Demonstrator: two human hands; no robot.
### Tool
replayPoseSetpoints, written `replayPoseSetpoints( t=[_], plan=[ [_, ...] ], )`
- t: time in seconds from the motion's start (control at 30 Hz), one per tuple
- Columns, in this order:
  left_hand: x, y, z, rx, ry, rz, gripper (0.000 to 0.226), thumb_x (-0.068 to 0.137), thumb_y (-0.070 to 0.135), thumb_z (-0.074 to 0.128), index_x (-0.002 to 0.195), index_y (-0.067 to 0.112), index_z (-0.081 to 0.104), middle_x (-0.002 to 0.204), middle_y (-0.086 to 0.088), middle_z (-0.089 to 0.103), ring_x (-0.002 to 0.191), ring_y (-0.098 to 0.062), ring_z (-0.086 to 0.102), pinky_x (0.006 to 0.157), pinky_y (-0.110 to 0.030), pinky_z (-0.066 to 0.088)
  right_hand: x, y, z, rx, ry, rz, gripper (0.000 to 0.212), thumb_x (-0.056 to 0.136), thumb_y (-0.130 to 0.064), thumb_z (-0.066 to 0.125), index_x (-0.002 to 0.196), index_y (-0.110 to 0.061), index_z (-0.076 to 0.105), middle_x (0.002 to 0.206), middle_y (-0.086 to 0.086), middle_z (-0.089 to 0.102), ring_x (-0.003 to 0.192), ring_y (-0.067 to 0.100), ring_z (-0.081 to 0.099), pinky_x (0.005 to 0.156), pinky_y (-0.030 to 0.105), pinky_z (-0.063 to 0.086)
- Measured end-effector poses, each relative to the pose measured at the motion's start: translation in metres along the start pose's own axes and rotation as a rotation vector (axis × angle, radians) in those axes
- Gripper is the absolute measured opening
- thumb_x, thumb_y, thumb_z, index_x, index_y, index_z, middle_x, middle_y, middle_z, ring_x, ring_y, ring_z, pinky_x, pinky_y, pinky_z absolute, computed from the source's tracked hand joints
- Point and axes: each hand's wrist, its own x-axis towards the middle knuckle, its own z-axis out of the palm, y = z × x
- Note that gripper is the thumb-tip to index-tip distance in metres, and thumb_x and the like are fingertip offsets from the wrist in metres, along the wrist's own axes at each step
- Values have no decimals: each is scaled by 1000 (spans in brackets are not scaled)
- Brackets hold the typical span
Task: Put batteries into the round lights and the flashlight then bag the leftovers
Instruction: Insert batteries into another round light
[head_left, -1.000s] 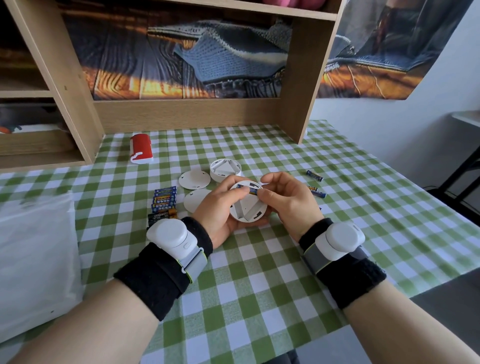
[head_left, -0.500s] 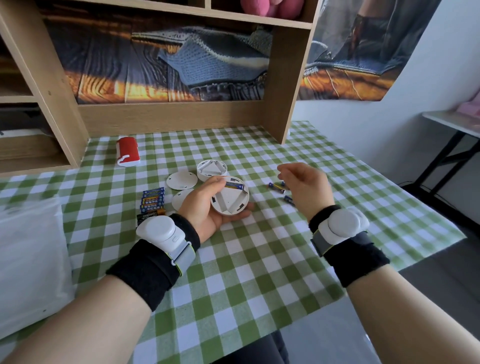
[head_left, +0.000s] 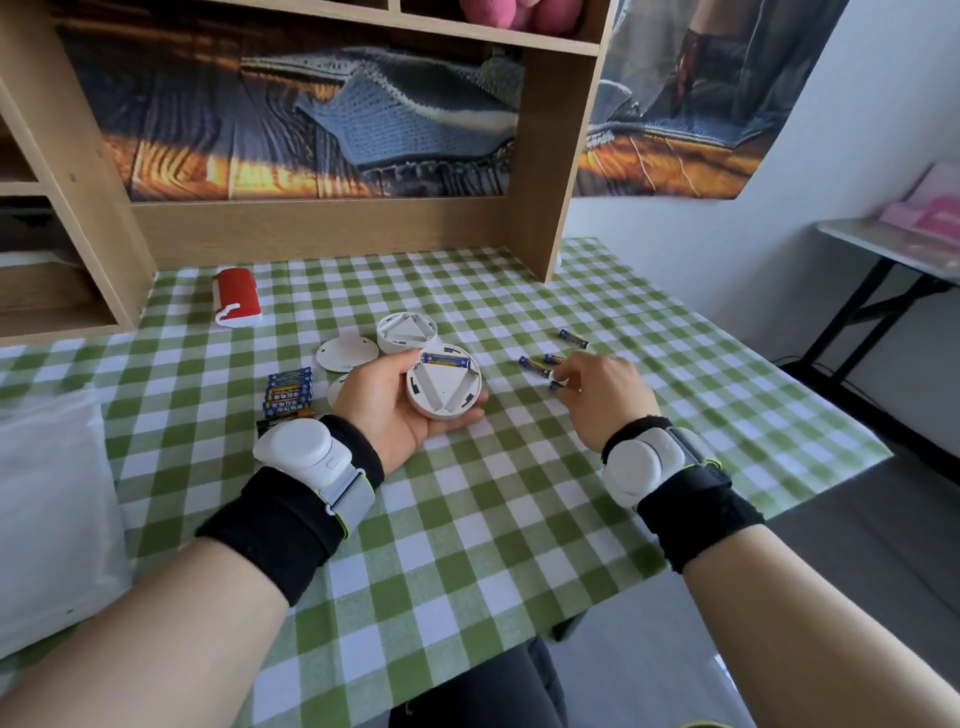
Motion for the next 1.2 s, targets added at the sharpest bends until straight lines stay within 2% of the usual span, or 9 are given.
replayPoseSetpoints(
  t=[0.17, 0.27, 0.43, 0.5, 0.6, 0.73, 0.83, 1.03, 1.2],
  plan=[
    [2, -1, 0, -28, 29, 37, 32, 104, 23, 38, 117, 4, 60, 103, -21, 72, 94, -44, 68, 90, -60, 52, -5, -19, -4, 511, 48, -118, 23, 98, -17, 56, 114, -30, 66, 87, -5, 65, 72, 8, 56, 62, 11, 43],
    [3, -1, -2, -5, 23, 48, 33, 105, 24, 36, 112, 5, 62, 99, -19, 74, 96, -45, 66, 89, -58, 52, -11, -36, -4, 739, 25, -193, 22, 98, -17, 55, 109, -32, 68, 76, -5, 63, 68, 7, 54, 67, 13, 46],
    [3, -1, -6, 66, 10, 27, 40, 105, 30, 34, 121, 4, 60, 121, -26, 66, 113, -49, 61, 94, -60, 50, -14, -54, 4, 873, -38, -236, 21, 96, -15, 60, 103, -33, 67, 78, 2, 69, 78, 11, 66, 82, 27, 55],
    [3, -2, -7, 81, 11, 22, 43, 105, 31, 33, 123, 3, 59, 122, -27, 65, 115, -51, 59, 96, -60, 49, -14, -57, 4, 944, -55, -217, 18, 94, -12, 62, 105, -25, 68, 78, 1, 69, 79, 13, 69, 78, 26, 56],
    [4, -1, -6, 73, 8, 23, 43, 105, 32, 33, 122, 2, 60, 121, -28, 65, 115, -52, 58, 96, -59, 50, -15, -59, 1, 1030, -75, -165, 14, 92, -10, 66, 106, -12, 65, 78, -1, 72, 69, 4, 67, 62, 13, 48],
    [5, 0, -6, 43, 5, 37, 43, 105, 30, 32, 120, 0, 59, 121, -29, 65, 113, -51, 59, 101, -59, 46, -14, -61, 1, 1033, -7, -175, 12, 88, -13, 72, 96, -13, 64, 87, 3, 76, 79, 14, 73, 65, 23, 53],
    [4, 0, -5, 12, -12, 45, 39, 105, 28, 34, 121, 1, 58, 118, -27, 66, 105, -46, 63, 97, -56, 48, -18, -62, 4, 900, 43, -221, 13, 84, -15, 76, 90, -20, 66, 89, -5, 74, 83, 12, 70, 73, 33, 57],
    [1, 1, -4, -3, -20, 91, 30, 101, 10, 43, 128, 6, 53, 119, -22, 65, 99, -36, 66, 95, -56, 51, -23, -68, 5, 672, 96, -282, 10, 84, -17, 75, 90, -21, 68, 87, -12, 70, 81, 2, 64, 72, 18, 54],
    [3, -1, -7, 46, 14, 118, 38, 94, -8, 45, 129, 6, 53, 124, -25, 64, 112, -40, 65, 96, -57, 51, -24, -72, 10, 686, 39, -345, 9, 82, -18, 78, 88, -19, 71, 91, -10, 69, 87, 4, 64, 74, 22, 54]
  ],
)
